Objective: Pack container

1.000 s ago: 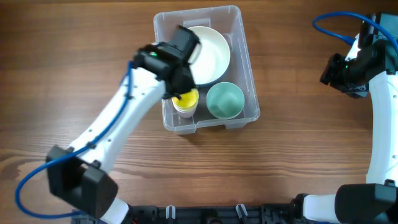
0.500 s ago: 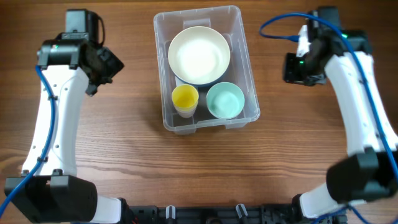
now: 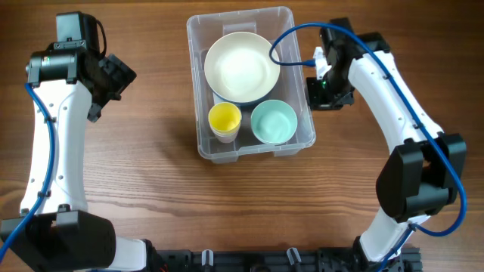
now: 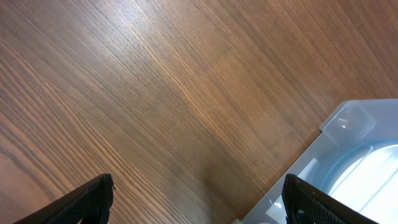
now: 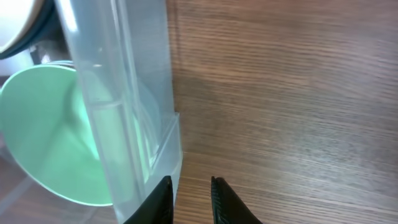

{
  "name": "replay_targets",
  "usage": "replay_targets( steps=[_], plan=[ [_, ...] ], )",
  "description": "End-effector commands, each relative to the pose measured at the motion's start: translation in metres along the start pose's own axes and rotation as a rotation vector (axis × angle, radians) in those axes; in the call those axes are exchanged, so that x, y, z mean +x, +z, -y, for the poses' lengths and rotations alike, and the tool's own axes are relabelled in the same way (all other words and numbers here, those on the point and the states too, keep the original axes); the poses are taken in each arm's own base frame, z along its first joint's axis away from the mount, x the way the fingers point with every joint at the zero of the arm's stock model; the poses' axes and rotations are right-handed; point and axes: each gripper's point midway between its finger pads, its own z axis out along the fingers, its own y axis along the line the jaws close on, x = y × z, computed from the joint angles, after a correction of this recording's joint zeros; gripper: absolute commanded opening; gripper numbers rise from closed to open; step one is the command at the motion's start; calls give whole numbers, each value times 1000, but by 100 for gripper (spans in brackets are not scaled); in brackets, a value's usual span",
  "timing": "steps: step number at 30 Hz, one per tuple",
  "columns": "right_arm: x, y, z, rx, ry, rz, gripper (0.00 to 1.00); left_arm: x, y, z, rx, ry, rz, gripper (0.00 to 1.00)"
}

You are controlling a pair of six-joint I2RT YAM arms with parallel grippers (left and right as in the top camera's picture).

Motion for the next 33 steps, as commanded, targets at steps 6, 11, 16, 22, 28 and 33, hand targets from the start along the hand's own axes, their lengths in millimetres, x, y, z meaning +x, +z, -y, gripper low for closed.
replay_targets(
  steps=[6,11,16,22,28,33],
  plan=[
    [3,6,-23,-94,-45,-21,22,-6,-6,-1,10,22,24,88],
    [-16,5,-2,32,-7,59,24,-6,-6,2,15,84,28,88],
    [-70,-25,17,178,-15,287,61,-19,-10,28,88,297,118,100],
    [-129,-65,11,178,-41,561,100,-33,-15,55,159,356,211,100],
    [-141,-86,48,144,120,638,99,-36,-21,83,289,420,235,100],
    [-121,-106,71,132,205,621,100,-23,-17,77,278,495,184,100]
  ],
)
